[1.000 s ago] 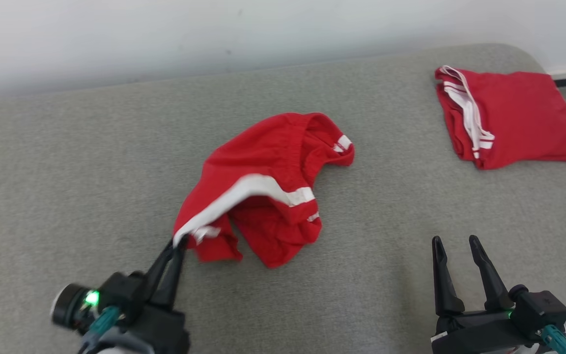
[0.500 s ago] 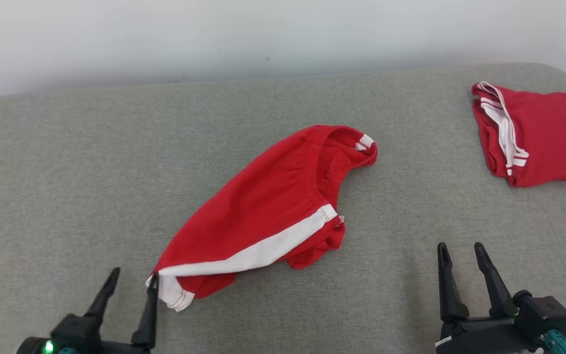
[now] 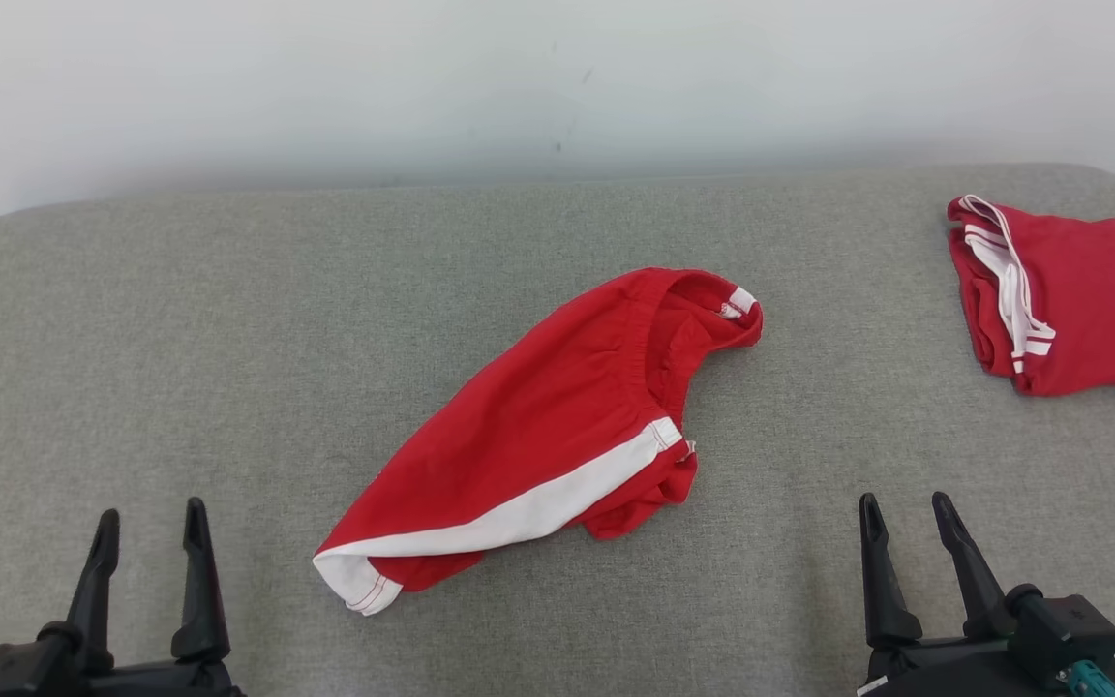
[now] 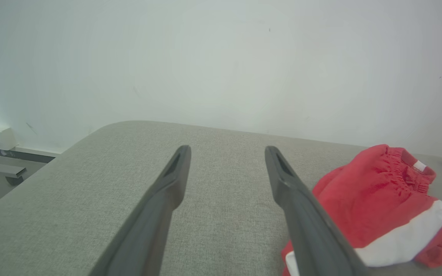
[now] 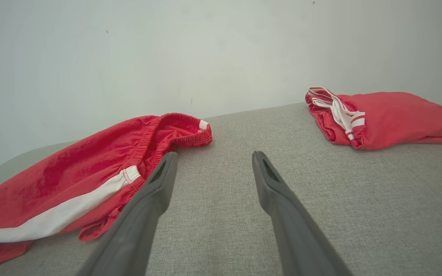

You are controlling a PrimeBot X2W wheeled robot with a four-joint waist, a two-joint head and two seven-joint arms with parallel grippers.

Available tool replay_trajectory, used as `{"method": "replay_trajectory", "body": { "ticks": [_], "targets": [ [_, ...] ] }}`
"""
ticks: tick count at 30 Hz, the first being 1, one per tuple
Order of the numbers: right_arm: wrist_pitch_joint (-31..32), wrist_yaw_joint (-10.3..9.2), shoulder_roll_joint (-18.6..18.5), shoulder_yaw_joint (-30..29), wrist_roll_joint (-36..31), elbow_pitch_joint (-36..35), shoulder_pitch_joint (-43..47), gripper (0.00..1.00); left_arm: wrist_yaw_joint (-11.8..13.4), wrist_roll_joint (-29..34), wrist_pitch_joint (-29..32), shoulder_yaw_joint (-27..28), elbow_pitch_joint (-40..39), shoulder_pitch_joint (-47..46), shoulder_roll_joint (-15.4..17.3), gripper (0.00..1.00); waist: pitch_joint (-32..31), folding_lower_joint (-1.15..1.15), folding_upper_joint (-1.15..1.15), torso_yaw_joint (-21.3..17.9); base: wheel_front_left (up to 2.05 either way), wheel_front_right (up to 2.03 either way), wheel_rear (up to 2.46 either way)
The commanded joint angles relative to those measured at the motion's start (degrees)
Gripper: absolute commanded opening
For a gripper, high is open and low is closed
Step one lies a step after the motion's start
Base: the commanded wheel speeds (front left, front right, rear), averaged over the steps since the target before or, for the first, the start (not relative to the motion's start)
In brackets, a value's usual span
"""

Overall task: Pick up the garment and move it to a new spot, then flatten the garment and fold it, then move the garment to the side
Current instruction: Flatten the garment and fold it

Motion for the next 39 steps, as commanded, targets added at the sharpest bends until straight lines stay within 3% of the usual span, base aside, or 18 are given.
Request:
{"method": "replay_trajectory", "body": {
  "ticks": [1,13,24,39],
  "targets": [
    [-0.07,-0.18,-0.01,-0.04,-0.5,0.1,0.47,1.0,-0.33,0.33,-0.19,1.02,-0.03,0.55,-0.65,1.0,-0.18,0.01,0.0,-0.05,0.0,0.0,0.0],
    [-0.07,-0.17,-0.25,1.85,-0.38,1.15,0.94,1.0,-4.01,3.41,-0.16,4.9,2.22,0.83,-4.84,1.0,-0.76,0.01,0.0,0.13,0.0,0.0,0.0],
    [4.76,-0.17,-6.71,11.39,0.99,7.79,-9.93,1.0,-6.44,4.95,-0.13,4.2,4.11,-1.7,-6.17,1.0,-0.01,0.01,0.0,4.22,0.0,0.0,0.0],
    [9.73,-0.18,-13.95,23.38,7.36,23.78,-24.8,1.0,-7.12,3.01,-0.13,1.97,6.66,-4.37,-6.66,1.0,3.47,0.01,0.0,12.43,0.0,0.0,0.0]
  ]
}}
